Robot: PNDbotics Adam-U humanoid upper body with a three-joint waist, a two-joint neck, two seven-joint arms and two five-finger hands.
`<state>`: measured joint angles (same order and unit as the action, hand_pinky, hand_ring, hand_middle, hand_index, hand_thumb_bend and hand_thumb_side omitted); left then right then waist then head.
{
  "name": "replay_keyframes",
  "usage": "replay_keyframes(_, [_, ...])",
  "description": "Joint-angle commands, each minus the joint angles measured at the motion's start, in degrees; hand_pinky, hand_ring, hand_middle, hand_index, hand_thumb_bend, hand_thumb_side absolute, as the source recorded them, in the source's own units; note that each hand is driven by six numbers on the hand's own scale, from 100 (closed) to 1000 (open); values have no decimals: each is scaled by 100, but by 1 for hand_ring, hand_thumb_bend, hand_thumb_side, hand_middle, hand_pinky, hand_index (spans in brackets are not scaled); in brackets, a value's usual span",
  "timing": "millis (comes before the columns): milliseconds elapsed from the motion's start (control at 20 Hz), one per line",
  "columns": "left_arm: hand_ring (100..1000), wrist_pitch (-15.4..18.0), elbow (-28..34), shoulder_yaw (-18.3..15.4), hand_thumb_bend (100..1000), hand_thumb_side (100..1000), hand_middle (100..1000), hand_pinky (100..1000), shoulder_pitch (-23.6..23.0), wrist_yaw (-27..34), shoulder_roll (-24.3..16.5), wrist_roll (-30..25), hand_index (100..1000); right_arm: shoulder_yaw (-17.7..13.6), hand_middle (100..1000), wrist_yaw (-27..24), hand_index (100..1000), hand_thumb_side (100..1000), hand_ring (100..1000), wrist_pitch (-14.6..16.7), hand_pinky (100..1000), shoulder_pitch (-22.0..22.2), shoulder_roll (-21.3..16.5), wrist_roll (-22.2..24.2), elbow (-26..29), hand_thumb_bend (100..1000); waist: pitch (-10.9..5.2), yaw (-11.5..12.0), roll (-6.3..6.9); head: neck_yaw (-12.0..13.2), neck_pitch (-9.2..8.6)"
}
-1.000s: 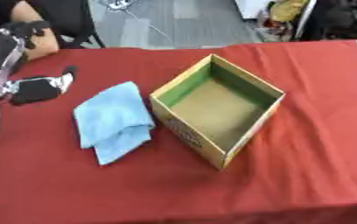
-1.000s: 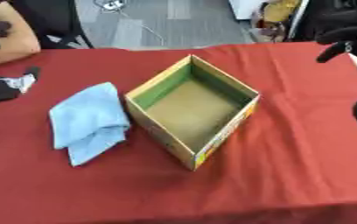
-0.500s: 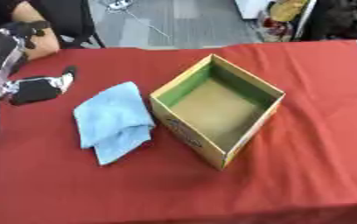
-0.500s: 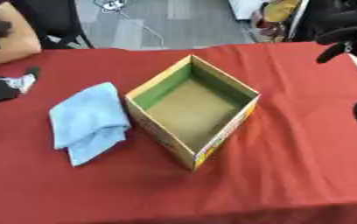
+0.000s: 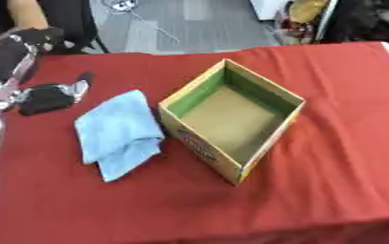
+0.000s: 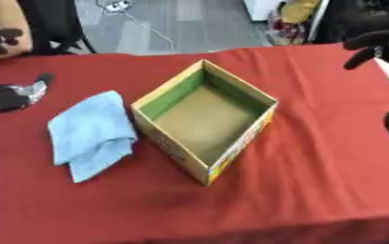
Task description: Pick up objects on the table and place them in the box.
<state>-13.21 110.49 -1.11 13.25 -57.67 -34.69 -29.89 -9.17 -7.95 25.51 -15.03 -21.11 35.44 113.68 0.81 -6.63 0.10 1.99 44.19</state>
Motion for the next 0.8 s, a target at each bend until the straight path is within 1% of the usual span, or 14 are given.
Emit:
replay_keyframes(50, [769, -82, -451, 323, 618, 770, 878, 582, 194, 581, -789, 52, 978, 3, 832, -46, 979, 634, 752, -17, 590, -54, -72, 37, 91, 478, -67, -40, 21, -5, -8])
replay_keyframes(200, [776, -103, -1116, 675, 638, 835, 900, 594, 528, 1205, -1248, 115, 983, 12, 832, -58, 979, 634, 752, -30, 590, -58, -82, 57, 91, 478, -80, -81, 42, 12, -8])
replay_keyframes(350, [780, -52, -1789, 993, 654, 883, 904, 604, 939, 1604, -1430, 40, 982, 21, 832, -71, 980, 635, 752, -37, 590, -62, -86, 76, 91, 478, -90, -111, 54, 48, -8])
replay_keyframes(500, [782, 45, -2411, 1226, 668, 917, 908, 611, 1285, 1752, -1384, -91, 983, 21, 831, -84, 979, 635, 752, -44, 589, -65, -83, 84, 91, 479, -95, -125, 57, 64, -8])
replay_keyframes(650, [783, 176, -3022, 1386, 714, 952, 911, 617, 1558, 1794, -1231, -225, 981, 20, 831, -91, 979, 635, 752, -48, 589, -65, -81, 91, 91, 479, -94, -133, 53, 72, -8])
replay_keyframes(700, [783, 230, -3199, 1422, 714, 952, 911, 617, 1643, 1793, -1179, -253, 981, 19, 831, -91, 979, 635, 752, -48, 589, -62, -82, 94, 91, 479, -94, -132, 52, 69, -8])
replay_keyframes(750, [774, 278, -3368, 1459, 757, 962, 910, 617, 1728, 1785, -1110, -278, 979, 19, 831, -91, 981, 635, 752, -47, 589, -59, -83, 97, 91, 479, -94, -134, 48, 71, -8])
replay_keyframes(800, [766, 327, -3533, 1494, 741, 960, 907, 616, 1820, 1766, -1034, -299, 976, 18, 831, -92, 981, 635, 752, -45, 589, -55, -84, 100, 91, 479, -94, -133, 45, 71, -8])
